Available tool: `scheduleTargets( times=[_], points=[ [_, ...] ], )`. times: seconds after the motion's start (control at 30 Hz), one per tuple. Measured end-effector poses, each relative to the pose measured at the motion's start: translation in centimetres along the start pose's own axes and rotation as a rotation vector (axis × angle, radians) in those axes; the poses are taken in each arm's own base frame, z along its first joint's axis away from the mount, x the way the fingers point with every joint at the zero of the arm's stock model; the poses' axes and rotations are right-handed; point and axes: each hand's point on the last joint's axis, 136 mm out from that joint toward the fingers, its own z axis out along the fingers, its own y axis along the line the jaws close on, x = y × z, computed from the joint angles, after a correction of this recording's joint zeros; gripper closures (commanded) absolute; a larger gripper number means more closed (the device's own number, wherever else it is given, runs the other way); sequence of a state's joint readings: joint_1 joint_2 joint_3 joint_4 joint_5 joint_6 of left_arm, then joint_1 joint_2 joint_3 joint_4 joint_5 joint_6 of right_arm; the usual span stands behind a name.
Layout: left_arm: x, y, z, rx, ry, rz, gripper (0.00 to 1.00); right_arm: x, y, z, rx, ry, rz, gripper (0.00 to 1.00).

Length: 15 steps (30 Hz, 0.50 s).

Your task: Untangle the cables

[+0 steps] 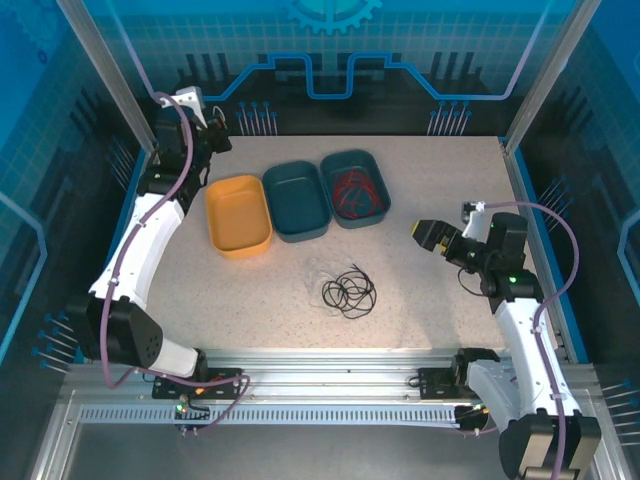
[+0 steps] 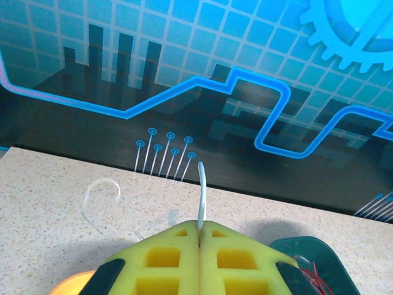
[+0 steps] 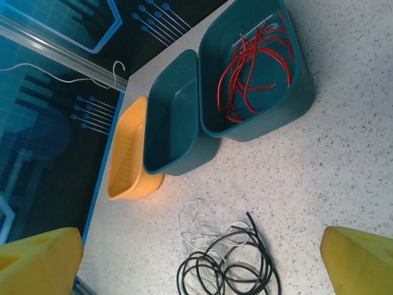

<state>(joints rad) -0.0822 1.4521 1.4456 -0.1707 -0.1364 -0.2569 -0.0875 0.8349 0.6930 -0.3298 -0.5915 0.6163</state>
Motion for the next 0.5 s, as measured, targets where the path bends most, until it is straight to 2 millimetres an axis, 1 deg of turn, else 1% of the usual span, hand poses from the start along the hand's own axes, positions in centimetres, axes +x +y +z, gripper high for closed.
scheduleTargets(
  times=[0.23,0.5],
  points=[
    [0.4,-1.1,-0.1,0.061,0.022,-0.006,1.00,0.9,-0.8,-0.1,0.036,0.036,0.023,0.00],
    [0.6,-2.1,-0.2,0.121,0.040,-0.036,1.00,1.2,-1.8,-0.4,0.116,0.042,0.022,0.00]
  ],
)
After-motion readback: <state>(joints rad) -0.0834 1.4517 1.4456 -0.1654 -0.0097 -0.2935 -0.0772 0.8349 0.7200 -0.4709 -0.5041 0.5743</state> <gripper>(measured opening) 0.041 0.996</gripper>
